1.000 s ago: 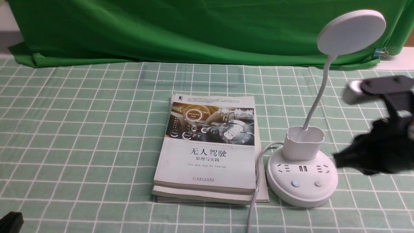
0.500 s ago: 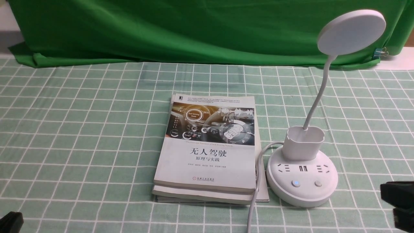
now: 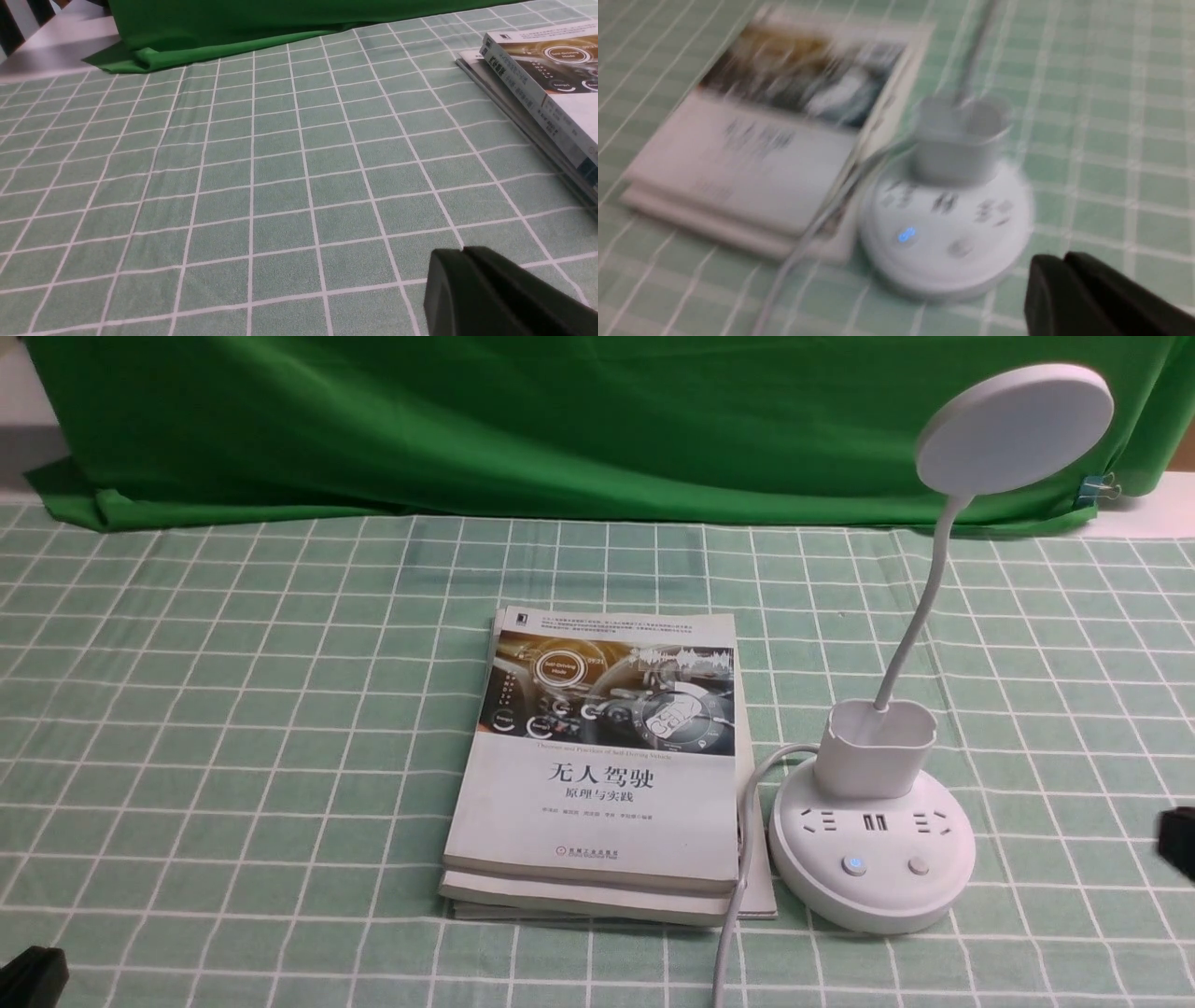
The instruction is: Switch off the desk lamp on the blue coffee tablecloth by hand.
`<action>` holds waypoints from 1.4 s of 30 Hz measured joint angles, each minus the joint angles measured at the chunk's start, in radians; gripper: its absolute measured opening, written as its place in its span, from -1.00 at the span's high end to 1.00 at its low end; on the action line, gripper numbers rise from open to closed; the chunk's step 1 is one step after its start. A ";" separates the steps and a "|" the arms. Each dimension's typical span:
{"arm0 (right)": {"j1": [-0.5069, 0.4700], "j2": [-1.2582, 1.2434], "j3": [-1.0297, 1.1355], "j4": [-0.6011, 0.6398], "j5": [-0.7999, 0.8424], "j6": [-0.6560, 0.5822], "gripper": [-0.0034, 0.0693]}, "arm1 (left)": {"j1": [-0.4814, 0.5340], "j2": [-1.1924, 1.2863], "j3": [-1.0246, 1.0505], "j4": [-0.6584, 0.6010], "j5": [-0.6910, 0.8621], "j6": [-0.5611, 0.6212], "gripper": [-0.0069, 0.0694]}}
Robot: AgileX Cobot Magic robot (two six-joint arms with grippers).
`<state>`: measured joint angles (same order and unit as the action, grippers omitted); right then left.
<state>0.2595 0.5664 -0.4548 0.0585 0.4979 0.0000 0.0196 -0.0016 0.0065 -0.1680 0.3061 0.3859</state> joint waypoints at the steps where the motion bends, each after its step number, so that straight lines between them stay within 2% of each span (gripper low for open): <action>1: -0.023 -0.035 0.038 -0.001 -0.035 0.000 0.82 | 0.000 0.000 0.000 0.000 0.000 0.000 0.82; 6: -0.104 -0.239 0.244 -0.010 -0.188 0.000 0.82 | 0.000 0.000 0.000 0.000 0.000 0.000 0.82; 13: -0.122 -0.462 0.454 -0.016 -0.309 0.000 0.82 | 0.000 0.000 0.000 0.000 0.000 0.000 0.82; 22: -0.123 -0.565 0.460 -0.024 -0.293 0.000 0.81 | 0.000 0.000 0.000 0.000 0.000 0.000 0.82; 42: -0.123 -0.565 0.460 -0.026 -0.254 0.000 0.72 | 0.000 0.000 0.000 0.000 0.000 0.000 0.82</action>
<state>0.1370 0.0019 0.0054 0.0329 0.2439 0.0000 0.0196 -0.0016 0.0065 -0.1680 0.3061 0.3859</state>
